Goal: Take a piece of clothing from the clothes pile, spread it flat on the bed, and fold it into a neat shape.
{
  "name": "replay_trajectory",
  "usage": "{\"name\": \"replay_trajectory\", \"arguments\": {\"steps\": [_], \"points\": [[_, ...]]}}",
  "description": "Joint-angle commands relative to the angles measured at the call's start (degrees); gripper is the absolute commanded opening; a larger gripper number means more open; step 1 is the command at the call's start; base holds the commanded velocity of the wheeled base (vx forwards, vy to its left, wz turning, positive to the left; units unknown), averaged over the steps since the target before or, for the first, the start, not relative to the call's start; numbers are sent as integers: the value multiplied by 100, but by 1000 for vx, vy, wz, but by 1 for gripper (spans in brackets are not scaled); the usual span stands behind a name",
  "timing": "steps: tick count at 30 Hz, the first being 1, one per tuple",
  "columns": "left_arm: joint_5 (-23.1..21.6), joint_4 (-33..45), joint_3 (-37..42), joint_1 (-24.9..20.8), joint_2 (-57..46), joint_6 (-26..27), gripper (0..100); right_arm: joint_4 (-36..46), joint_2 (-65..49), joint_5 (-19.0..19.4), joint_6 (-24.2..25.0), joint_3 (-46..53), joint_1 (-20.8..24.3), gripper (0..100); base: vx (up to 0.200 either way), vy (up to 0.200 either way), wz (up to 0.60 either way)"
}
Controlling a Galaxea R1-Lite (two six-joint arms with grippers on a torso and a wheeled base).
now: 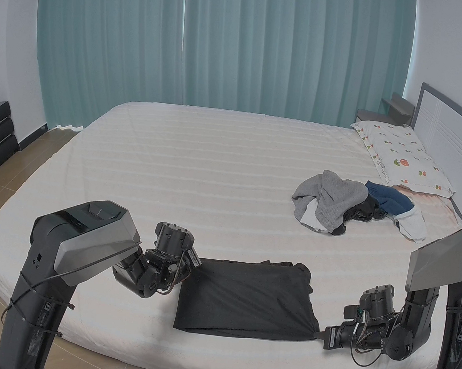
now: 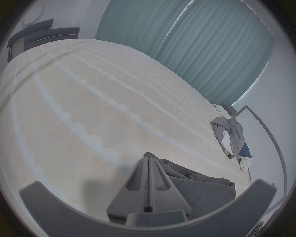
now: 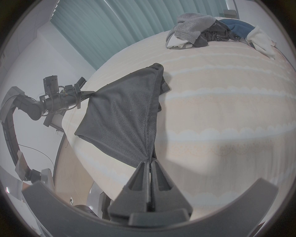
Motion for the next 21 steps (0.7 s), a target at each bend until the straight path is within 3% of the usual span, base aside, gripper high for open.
{"name": "replay_trajectory", "arguments": {"steps": [1, 7, 8, 17, 21], "points": [[6, -1, -1, 0, -1, 0, 0, -6, 22, 3, -3, 21, -6, 0, 0, 0, 0], [-3, 8, -1, 0, -1, 0, 0, -6, 127, -59, -3, -111, 81, 0, 0, 0, 0], [-3, -1, -1, 0, -1, 0, 100, -6, 145, -94, -3, -225, 81, 100, 0, 0, 0], [6, -45, 17, 0, -1, -9, 100, -94, -40, -32, 235, -515, -182, 100, 0, 0, 0], [50, -203, 17, 18, -37, -185, 100, -138, -13, -6, 1351, -1350, -261, 100, 0, 0, 0]]}}
